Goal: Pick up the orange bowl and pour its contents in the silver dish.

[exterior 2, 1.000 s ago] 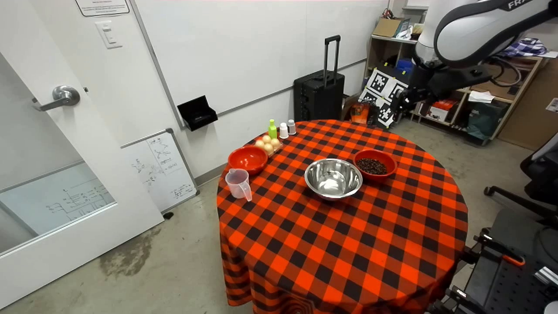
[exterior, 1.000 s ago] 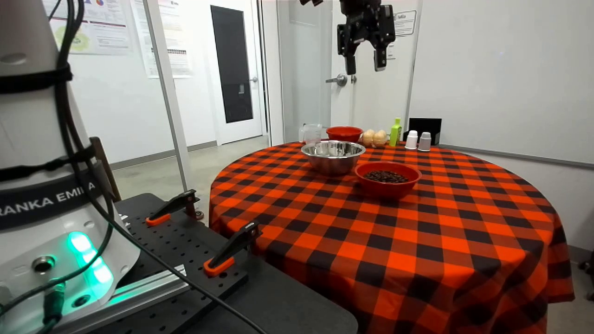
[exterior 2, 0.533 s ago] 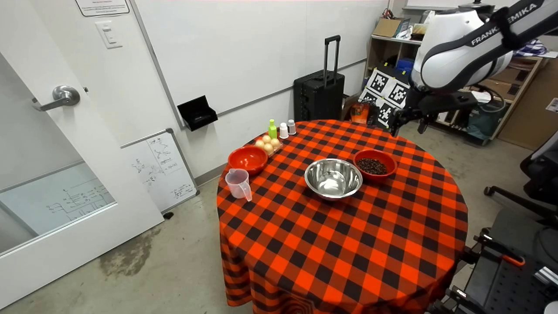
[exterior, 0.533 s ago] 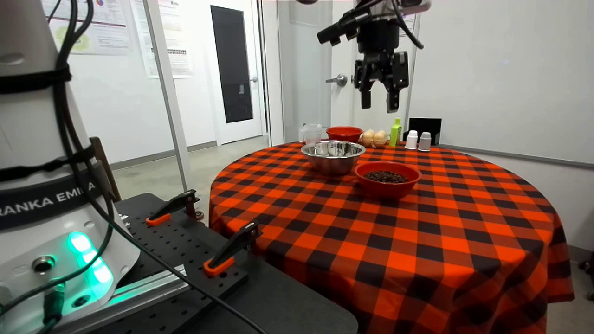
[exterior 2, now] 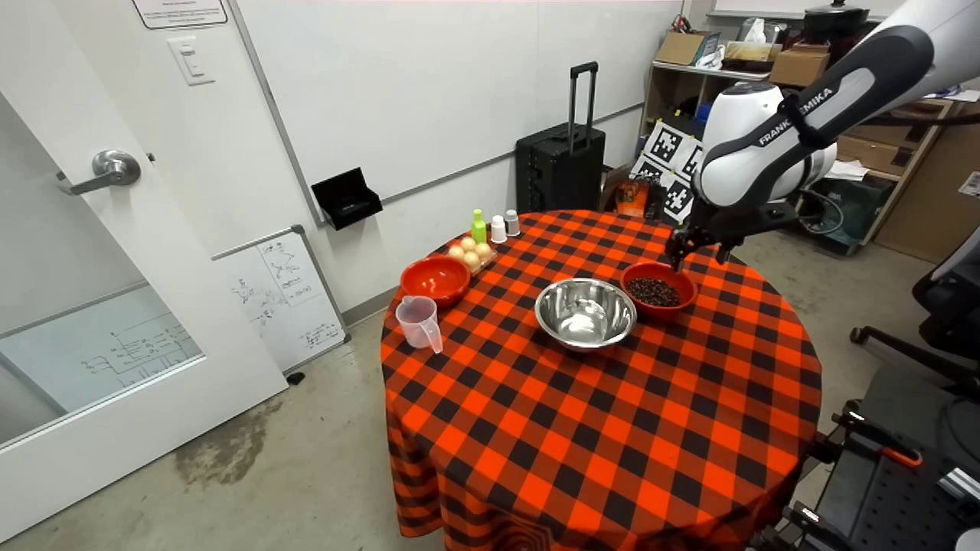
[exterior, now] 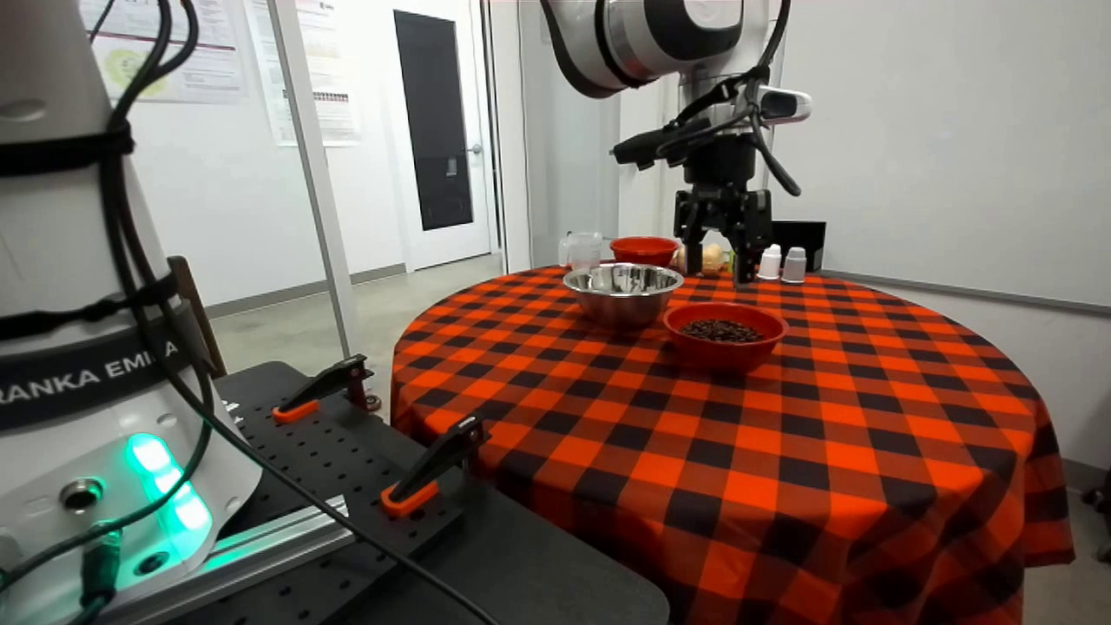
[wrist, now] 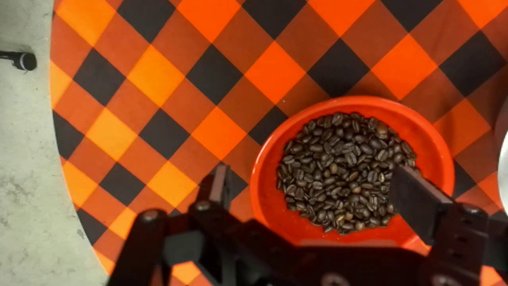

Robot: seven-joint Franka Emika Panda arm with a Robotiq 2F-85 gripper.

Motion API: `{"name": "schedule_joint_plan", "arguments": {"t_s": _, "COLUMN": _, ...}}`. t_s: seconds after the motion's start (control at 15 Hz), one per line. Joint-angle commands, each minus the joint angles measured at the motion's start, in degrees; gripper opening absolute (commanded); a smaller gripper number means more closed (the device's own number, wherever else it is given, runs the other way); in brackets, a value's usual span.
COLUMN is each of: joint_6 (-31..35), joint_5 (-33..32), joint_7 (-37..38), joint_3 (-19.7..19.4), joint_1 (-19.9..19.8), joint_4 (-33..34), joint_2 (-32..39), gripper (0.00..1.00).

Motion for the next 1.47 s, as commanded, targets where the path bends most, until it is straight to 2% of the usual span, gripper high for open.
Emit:
{"name": "schedule_joint_plan", "arguments": {"t_s": 0.0, "joint_6": 0.07, "joint_5": 1.45, "joint_7": 0.51, "joint_3": -1.31, "joint_1": 0.88, "joint_4": 7.41, "joint_2": 6.47, "gripper": 1.00}}
{"name": "schedule_joint_plan", "arguments": {"t_s": 0.33, "joint_6": -0.93, "joint_5": 1.63, "joint_7": -1.89, "joint_3": -1.55, "joint_1": 0.12, "joint_4": 12.52, "joint_2": 12.46, "gripper": 1.00}}
{"name": "schedule_joint_plan", "arguments": {"t_s": 0.87, "joint_6": -4.87, "joint_5": 1.19, "joint_7": -11.76, "joint_3": -0.17, "joint_1": -1.65, "joint_4": 20.39, "joint_2": 18.61, "gripper": 1.00}}
{"name": "schedule_joint_plan", "arguments": {"t_s": 1.4, "joint_6": -6.85, "joint_5": 3.39, "joint_7": -14.54, "joint_3": 1.55, "joint_1": -3.51, "joint_4": 23.15, "joint_2": 22.51, "gripper": 1.00}}
